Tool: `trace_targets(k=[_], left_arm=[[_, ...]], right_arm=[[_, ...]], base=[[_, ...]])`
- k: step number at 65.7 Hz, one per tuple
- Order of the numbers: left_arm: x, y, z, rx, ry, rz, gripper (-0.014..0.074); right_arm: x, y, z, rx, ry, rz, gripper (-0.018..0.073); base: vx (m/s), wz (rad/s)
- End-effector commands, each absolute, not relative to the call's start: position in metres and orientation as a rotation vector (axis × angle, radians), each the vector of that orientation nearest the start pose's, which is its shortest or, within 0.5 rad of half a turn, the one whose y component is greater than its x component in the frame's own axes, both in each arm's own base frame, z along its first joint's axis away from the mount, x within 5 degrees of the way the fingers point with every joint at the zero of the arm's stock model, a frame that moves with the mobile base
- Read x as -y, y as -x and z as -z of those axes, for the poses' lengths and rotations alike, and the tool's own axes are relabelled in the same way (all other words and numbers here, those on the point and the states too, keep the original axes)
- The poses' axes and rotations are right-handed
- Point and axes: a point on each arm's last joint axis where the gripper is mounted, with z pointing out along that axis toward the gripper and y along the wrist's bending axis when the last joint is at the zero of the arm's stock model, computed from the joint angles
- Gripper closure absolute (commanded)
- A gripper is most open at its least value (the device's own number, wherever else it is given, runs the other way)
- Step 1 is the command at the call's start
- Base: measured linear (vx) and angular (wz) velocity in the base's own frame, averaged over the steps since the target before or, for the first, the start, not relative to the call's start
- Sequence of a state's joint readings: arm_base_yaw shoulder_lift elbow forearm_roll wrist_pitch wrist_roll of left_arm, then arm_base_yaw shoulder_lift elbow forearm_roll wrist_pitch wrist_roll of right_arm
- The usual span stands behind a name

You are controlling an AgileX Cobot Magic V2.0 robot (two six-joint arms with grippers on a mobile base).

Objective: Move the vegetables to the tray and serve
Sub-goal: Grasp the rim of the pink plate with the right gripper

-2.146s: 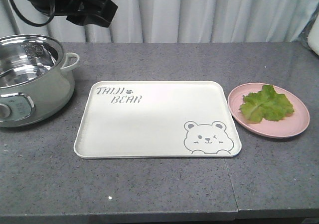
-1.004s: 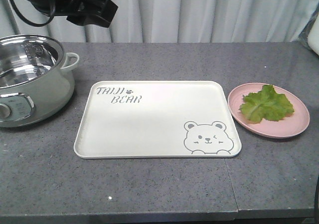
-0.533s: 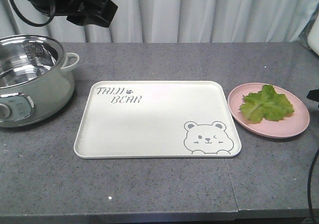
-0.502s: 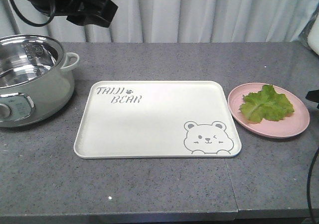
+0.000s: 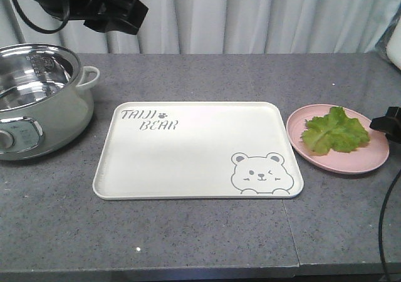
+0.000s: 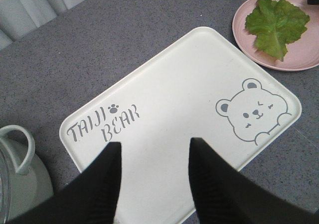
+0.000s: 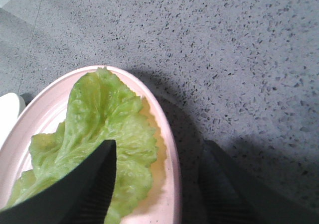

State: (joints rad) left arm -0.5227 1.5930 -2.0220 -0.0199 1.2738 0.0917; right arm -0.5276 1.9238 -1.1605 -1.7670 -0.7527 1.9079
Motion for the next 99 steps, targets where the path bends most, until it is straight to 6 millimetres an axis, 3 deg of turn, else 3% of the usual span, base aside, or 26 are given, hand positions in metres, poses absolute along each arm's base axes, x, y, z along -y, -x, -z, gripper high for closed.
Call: trace_targets(k=[1,14,37,59,80,99], left_arm=[[0.1546,-0.2623,-0.5042,-2.151,-0.681,0.268,0.0294],[0.1546,-0.2623,-0.5042,-2.151,-0.681,0.268,0.0294],[0.1546,-0.2623,-0.5042,-2.151,-0.681,0.268,0.0294],[0.1546,-0.2623,-0.5042,-2.151,-0.681,0.268,0.0294],[0.1546,-0.2623,-0.5042,-2.151,-0.681,0.268,0.0294],[0.1546,-0.2623,-0.5042,-2.151,-0.681,0.268,0.0294]], right_arm=[[0.1419,-0.3688,-0.2055,-2.160,-0.308,-0.619,0.0192],[0.1415,-0.3701,-0.1999,-2.170,-0.314,-0.630,0.0233],[0.1406,-0.3700,-0.1994,-2.171,-0.307,-0.643,0.0416],[0.1405,-0.3700,-0.1994,-2.171,-0.304,-0.642,0.0459],[0.1435,-0.3685,-0.1996,-2.166,-0.353,-0.667,0.0569],[0.1499,-0.3644,-0.2030,-2.150,-0.363,-0.695,0.0565]], base=[[0.00,0.00],[0.00,0.00],[0.00,0.00],[0.00,0.00],[0.00,0.00],[0.00,0.00]])
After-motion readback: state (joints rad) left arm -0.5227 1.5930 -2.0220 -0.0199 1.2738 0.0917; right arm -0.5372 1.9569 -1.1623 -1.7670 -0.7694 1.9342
